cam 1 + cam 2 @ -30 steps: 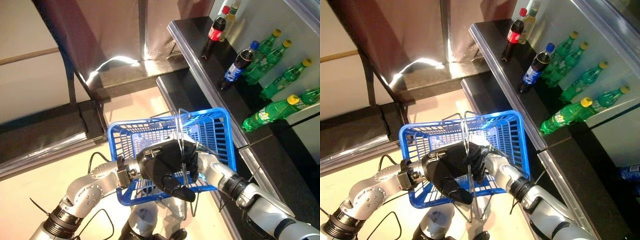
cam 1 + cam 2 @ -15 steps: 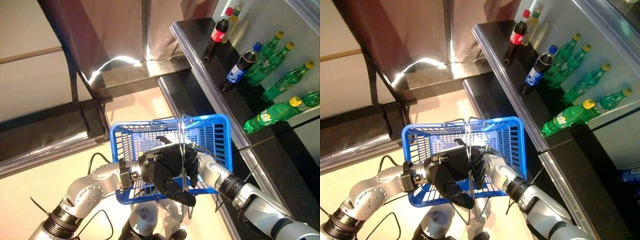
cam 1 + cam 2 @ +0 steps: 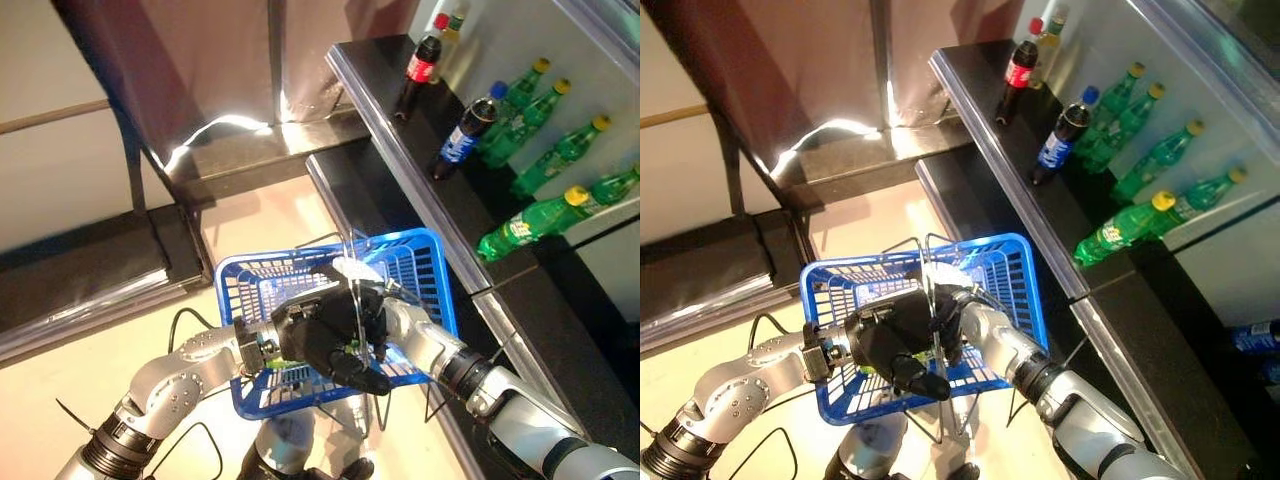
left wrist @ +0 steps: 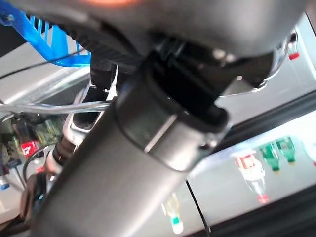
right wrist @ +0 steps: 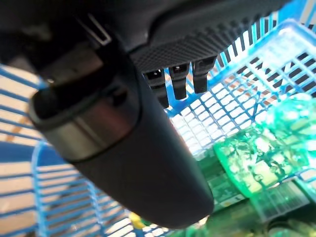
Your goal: Pick up the drink and place into the basket.
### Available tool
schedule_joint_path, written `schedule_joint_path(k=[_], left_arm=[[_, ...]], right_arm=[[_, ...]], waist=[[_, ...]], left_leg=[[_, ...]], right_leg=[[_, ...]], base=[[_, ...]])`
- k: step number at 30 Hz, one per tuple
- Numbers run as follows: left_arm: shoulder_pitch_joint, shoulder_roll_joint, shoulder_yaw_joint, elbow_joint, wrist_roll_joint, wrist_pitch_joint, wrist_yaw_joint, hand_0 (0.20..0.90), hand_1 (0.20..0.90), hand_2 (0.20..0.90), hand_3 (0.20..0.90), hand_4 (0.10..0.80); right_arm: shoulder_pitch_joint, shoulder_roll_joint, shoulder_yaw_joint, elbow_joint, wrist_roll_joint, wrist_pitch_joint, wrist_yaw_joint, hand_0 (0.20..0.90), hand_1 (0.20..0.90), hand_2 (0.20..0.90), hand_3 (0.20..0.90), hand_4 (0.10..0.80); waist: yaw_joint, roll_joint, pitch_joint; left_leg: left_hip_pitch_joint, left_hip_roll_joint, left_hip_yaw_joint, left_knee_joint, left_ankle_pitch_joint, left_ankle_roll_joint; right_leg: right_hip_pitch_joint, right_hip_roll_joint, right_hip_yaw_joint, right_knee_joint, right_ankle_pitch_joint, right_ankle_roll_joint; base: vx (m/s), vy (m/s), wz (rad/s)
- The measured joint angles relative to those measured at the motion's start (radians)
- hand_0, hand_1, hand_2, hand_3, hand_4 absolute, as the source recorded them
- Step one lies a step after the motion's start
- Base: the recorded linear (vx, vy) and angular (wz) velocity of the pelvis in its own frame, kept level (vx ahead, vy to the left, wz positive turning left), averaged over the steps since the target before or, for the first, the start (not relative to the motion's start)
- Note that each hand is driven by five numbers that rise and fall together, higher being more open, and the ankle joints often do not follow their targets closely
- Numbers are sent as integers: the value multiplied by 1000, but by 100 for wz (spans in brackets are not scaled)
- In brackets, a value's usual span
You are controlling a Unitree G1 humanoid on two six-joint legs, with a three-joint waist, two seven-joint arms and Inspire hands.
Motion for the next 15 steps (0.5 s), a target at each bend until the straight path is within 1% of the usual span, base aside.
schedule_joint_path(k=[3, 5, 6, 9, 10, 13, 14, 15], left_arm=[[28, -1, 19, 4, 0, -28, 65, 300, 300, 300, 200, 100], [40, -10, 42, 11, 0, -32, 100, 300, 300, 300, 200, 100], [44, -14, 51, 18, 1, -41, 120, 300, 300, 300, 200, 100], [59, -35, 70, 46, 1, -84, 164, 300, 300, 300, 200, 100], [66, -48, 79, 62, 1, -105, 195, 300, 300, 300, 200, 100], [86, -66, 104, 96, 4, -146, 255, 300, 300, 300, 200, 100], [102, -70, 116, 99, 4, -159, 265, 300, 300, 300, 200, 100], [115, -76, 126, 99, 4, -166, 272, 300, 300, 300, 200, 100]], right_arm=[[19, -4, -40, -39, 12, 0, -24, 900, 900, 900, 900, 800], [36, -19, -60, -68, 22, 0, -40, 900, 900, 900, 900, 800], [40, -31, -62, -78, 29, 0, -49, 900, 900, 900, 900, 800], [79, -38, -117, -116, 43, -2, -70, 900, 900, 900, 900, 800], [111, -38, -147, -143, 62, -4, -86, 900, 900, 900, 900, 800], [169, -41, -186, -185, 96, -15, -111, 900, 900, 900, 900, 800], [197, -42, -206, -206, 113, -28, -121, 900, 900, 900, 900, 800], [215, -43, -218, -222, 126, -37, -129, 900, 900, 900, 900, 800]], waist=[[-22, 0, 0], [-31, 0, 0], [-46, 0, 0], [-74, 0, 0], [-76, 0, 0], [-118, -1, 0], [-134, -1, 0], [-138, -1, 0]], left_leg=[[0, 4, 16, 0, 1, 2], [1, 10, 35, -1, 1, 3], [1, 11, 38, -2, 1, 3], [5, 14, 57, -3, -1, 5], [17, 18, 69, -12, -1, 6], [34, 25, 94, -19, -2, 7], [34, 28, 105, -22, -3, 7], [34, 31, 117, -24, -3, 8]], right_leg=[[-11, -2, 6, 0, 8, -1], [-18, -1, 23, 0, 12, -2], [-20, -2, 23, 0, 13, -2], [-24, -4, 30, 0, 18, -2], [-26, -4, 51, 0, 21, -3], [-26, -5, 57, 0, 24, -5], [-37, -5, 66, 0, 26, -6], [-44, -5, 82, 0, 28, -8]], base=[[-11, 18, -23], [-2, 8, -24], [-5, 8, -13], [2, 9, -17], [8, 15, -38], [-8, 23, -26], [-20, 32, -22], [-19, 33, -38]])
